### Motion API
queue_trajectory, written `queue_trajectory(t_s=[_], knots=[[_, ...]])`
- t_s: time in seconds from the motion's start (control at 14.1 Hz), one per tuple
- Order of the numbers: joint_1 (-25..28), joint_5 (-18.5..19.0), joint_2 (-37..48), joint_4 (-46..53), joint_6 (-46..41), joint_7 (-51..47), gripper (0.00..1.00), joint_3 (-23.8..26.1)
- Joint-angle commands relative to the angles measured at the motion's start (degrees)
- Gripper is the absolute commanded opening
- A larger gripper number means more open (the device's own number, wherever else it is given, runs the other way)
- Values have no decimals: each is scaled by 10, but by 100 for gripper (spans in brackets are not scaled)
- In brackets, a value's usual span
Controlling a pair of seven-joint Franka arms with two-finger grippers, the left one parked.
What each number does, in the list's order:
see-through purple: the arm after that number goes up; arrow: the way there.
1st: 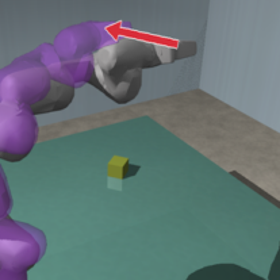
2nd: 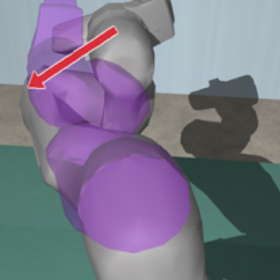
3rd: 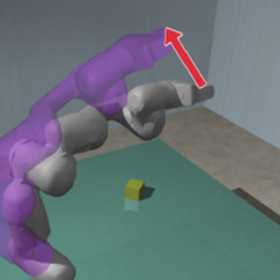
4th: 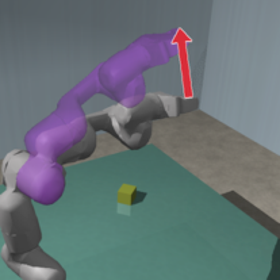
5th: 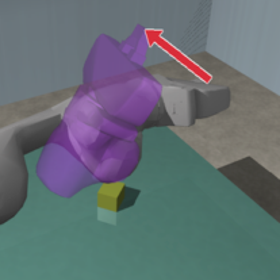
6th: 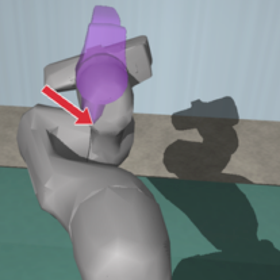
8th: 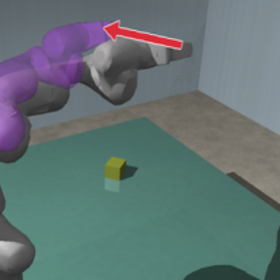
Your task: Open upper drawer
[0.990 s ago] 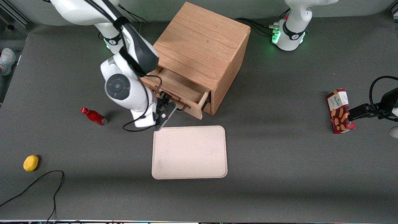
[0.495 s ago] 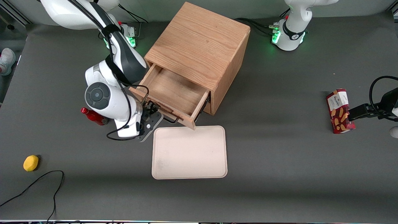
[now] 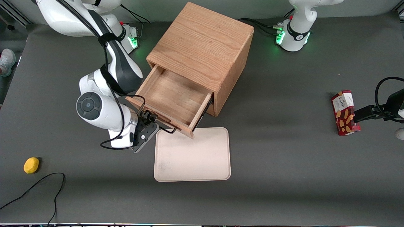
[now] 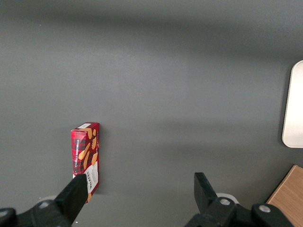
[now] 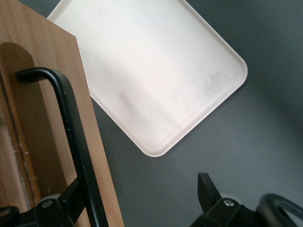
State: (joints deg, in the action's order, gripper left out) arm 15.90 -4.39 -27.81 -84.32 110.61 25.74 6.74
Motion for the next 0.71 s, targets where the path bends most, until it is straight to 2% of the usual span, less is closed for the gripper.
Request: queue_trajectory(t_s=[0.0,0.64], knots=[[-1,8,-13,23,0,40,100,-15],[-10,6,-43,73,0,60,100,-60]])
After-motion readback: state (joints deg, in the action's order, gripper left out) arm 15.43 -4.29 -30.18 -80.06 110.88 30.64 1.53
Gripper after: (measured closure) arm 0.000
